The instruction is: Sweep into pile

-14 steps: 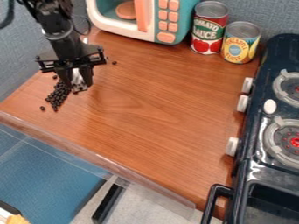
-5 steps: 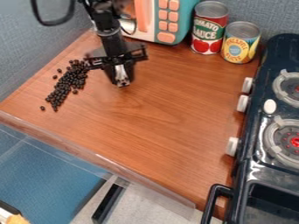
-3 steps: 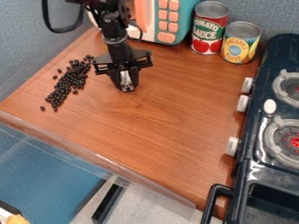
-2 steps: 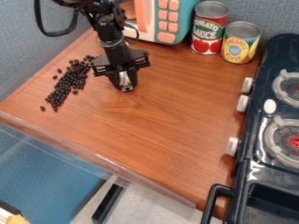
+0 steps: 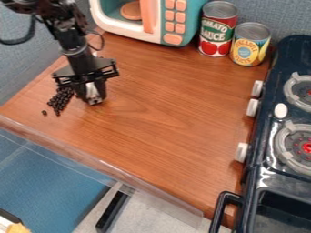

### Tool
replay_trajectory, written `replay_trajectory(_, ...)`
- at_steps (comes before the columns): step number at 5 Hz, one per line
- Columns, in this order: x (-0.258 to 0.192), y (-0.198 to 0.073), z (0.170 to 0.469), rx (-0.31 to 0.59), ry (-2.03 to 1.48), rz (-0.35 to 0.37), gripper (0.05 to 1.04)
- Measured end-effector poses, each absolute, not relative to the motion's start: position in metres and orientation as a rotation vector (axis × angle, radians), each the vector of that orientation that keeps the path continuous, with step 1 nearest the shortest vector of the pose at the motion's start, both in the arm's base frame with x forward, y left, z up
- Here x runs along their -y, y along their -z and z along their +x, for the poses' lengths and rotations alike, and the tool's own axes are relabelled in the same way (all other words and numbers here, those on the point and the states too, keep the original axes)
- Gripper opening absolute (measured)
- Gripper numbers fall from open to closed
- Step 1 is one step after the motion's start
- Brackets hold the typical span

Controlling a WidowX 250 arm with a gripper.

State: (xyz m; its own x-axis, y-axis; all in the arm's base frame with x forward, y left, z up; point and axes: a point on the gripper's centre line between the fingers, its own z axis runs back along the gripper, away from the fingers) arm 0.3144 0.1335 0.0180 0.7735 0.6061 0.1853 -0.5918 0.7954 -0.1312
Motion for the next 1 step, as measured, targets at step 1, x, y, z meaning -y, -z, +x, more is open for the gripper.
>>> replay_trajectory(1, -0.1400, -0.0225, 0.3004, 0.221, -0.661, -0.075, 0.380)
